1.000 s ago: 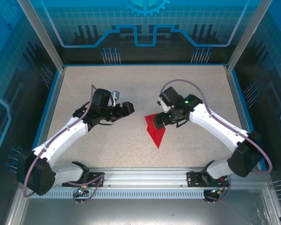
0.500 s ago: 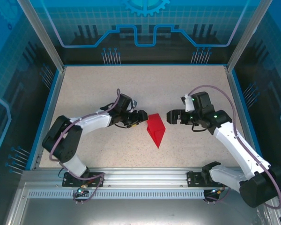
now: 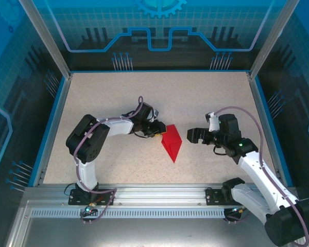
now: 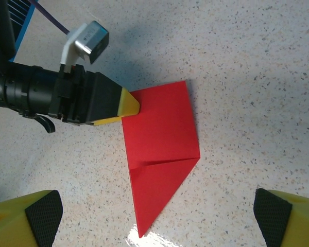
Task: Fold a paper plane with a square sheet of paper (fold left side to right side)
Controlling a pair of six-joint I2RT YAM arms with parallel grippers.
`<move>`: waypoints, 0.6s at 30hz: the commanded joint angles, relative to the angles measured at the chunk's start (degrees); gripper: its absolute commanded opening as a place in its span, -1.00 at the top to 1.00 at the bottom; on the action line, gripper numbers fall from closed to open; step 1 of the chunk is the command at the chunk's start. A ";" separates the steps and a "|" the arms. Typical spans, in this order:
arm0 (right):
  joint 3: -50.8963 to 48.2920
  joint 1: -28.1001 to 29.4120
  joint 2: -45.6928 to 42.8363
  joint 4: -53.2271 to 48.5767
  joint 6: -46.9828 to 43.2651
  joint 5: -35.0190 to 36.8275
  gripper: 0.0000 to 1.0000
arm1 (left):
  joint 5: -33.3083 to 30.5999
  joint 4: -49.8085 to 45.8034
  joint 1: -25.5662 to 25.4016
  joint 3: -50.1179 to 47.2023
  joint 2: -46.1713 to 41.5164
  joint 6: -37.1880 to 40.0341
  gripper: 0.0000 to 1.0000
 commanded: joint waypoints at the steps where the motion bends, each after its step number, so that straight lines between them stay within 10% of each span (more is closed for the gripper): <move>1: 1.13 -1.21 3.06 2.03 -1.66 -3.26 -0.98 | 1.54 1.99 -0.30 0.31 -0.16 2.42 0.56; 7: 5.12 -4.47 19.47 5.66 -3.22 -22.78 -0.83 | 2.81 3.70 -0.11 -2.76 -4.69 5.95 0.82; 18: 11.59 -6.29 39.85 12.16 -8.21 -31.29 -0.45 | 10.52 16.90 2.41 -12.90 -12.17 4.69 0.95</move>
